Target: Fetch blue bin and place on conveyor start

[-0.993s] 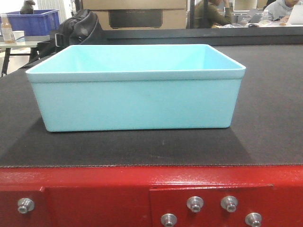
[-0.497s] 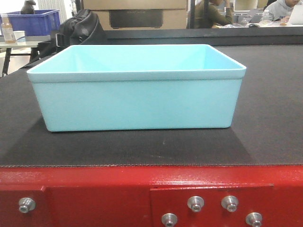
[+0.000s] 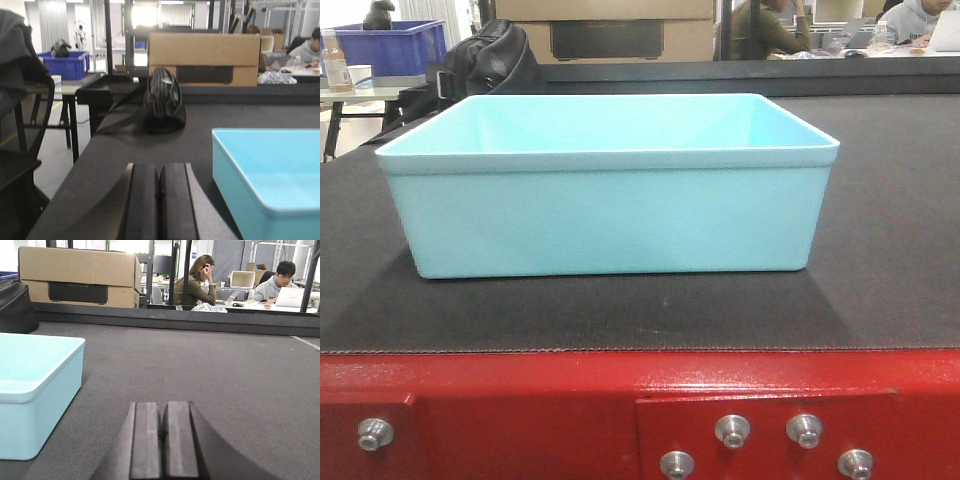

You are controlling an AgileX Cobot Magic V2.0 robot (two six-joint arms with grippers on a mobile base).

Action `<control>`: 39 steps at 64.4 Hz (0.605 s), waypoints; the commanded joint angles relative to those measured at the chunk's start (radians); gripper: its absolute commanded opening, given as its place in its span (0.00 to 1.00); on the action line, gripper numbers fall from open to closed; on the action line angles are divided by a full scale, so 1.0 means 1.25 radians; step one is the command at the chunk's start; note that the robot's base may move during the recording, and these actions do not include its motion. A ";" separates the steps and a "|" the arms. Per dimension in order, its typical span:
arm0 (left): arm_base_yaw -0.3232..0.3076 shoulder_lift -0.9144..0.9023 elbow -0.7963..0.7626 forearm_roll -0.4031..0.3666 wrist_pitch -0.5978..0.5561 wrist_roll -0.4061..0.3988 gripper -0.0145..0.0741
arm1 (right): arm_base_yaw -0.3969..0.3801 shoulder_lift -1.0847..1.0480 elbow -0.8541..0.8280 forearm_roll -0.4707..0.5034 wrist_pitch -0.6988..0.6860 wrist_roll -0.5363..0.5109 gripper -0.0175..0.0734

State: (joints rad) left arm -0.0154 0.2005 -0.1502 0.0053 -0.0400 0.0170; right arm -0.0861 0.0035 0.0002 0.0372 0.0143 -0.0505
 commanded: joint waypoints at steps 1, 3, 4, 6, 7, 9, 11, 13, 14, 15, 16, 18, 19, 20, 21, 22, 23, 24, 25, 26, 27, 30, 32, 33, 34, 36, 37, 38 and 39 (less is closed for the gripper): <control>0.002 -0.048 0.020 0.009 0.046 -0.004 0.04 | 0.000 -0.003 0.000 -0.001 -0.018 0.000 0.01; 0.002 -0.065 0.029 0.009 0.054 -0.004 0.04 | 0.000 -0.003 0.000 -0.001 -0.018 0.000 0.01; 0.002 -0.075 0.035 0.009 0.055 -0.004 0.04 | 0.000 -0.003 0.000 -0.001 -0.018 0.000 0.01; 0.002 -0.090 0.045 0.005 0.055 -0.004 0.04 | 0.000 -0.003 0.000 -0.001 -0.018 0.000 0.01; 0.002 -0.096 0.048 0.005 0.055 -0.004 0.04 | 0.000 -0.003 0.000 -0.001 -0.018 0.000 0.01; 0.002 -0.111 0.056 0.005 0.055 -0.004 0.04 | 0.000 -0.003 0.000 -0.001 -0.018 0.000 0.01; 0.002 -0.125 0.066 -0.004 0.055 -0.004 0.04 | 0.000 -0.003 0.000 -0.001 -0.018 0.000 0.01; 0.002 -0.136 0.074 -0.009 0.055 -0.004 0.04 | 0.000 -0.003 0.000 -0.001 -0.018 0.000 0.01; 0.002 -0.143 0.081 -0.018 0.055 -0.004 0.04 | 0.000 -0.003 0.000 -0.001 -0.018 0.000 0.01; 0.002 -0.148 0.086 -0.024 0.053 -0.004 0.04 | 0.000 -0.003 0.000 -0.001 -0.018 0.000 0.01; 0.002 -0.152 0.091 -0.033 0.053 -0.004 0.04 | 0.000 -0.003 0.000 -0.001 -0.018 0.000 0.01; 0.002 -0.160 0.105 -0.043 0.046 -0.004 0.04 | 0.000 -0.003 0.000 -0.001 -0.018 0.000 0.01; 0.002 -0.160 0.113 -0.044 0.042 -0.004 0.04 | 0.000 -0.003 0.000 -0.001 -0.018 0.000 0.01; 0.002 -0.160 0.118 -0.044 0.040 -0.004 0.04 | 0.000 -0.003 0.000 -0.001 -0.018 0.000 0.01; 0.002 -0.160 0.120 -0.044 0.032 -0.004 0.04 | 0.000 -0.003 0.000 -0.001 -0.018 0.000 0.01; 0.002 -0.160 0.120 -0.044 0.032 -0.004 0.04 | 0.000 -0.003 0.000 -0.001 -0.018 0.000 0.01; 0.002 -0.160 0.120 -0.044 0.025 -0.004 0.04 | 0.000 -0.003 0.000 -0.001 -0.018 0.000 0.01; 0.002 -0.160 0.120 -0.047 0.015 -0.005 0.04 | 0.000 -0.003 0.000 -0.001 -0.018 0.000 0.01; 0.002 -0.160 0.120 -0.049 0.004 -0.014 0.04 | 0.000 -0.003 0.000 -0.001 -0.018 0.000 0.01; 0.002 -0.160 0.120 -0.049 0.012 -0.023 0.04 | 0.000 -0.003 0.000 -0.001 -0.018 0.000 0.01; 0.002 -0.160 0.120 -0.049 0.020 -0.034 0.04 | 0.000 -0.003 0.000 -0.001 -0.018 0.000 0.01; 0.002 -0.160 0.120 -0.041 0.020 -0.061 0.04 | 0.000 -0.003 0.000 -0.001 -0.018 0.000 0.01; 0.002 -0.160 0.120 -0.026 0.018 -0.066 0.04 | 0.000 -0.003 0.000 -0.001 -0.018 0.000 0.01; 0.002 -0.160 0.120 -0.026 0.018 -0.066 0.04 | 0.000 -0.003 0.000 -0.001 -0.018 0.000 0.01; 0.002 -0.160 0.120 -0.026 0.018 -0.066 0.04 | 0.000 -0.003 0.000 -0.001 -0.018 0.000 0.01; 0.002 -0.160 0.120 -0.026 0.018 -0.066 0.04 | 0.000 -0.003 0.000 -0.001 -0.018 0.000 0.01; 0.002 -0.160 0.120 -0.026 0.018 -0.066 0.04 | 0.000 -0.003 0.000 -0.001 -0.018 0.000 0.01; 0.002 -0.160 0.120 -0.026 0.018 -0.066 0.04 | 0.000 -0.003 0.000 -0.001 -0.018 0.000 0.01; 0.002 -0.160 0.120 -0.026 0.018 -0.066 0.04 | 0.000 -0.003 0.000 -0.001 -0.018 0.000 0.01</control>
State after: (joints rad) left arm -0.0132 0.0060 0.0012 -0.0342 0.0099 -0.0536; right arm -0.0861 0.0035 0.0002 0.0372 0.0143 -0.0505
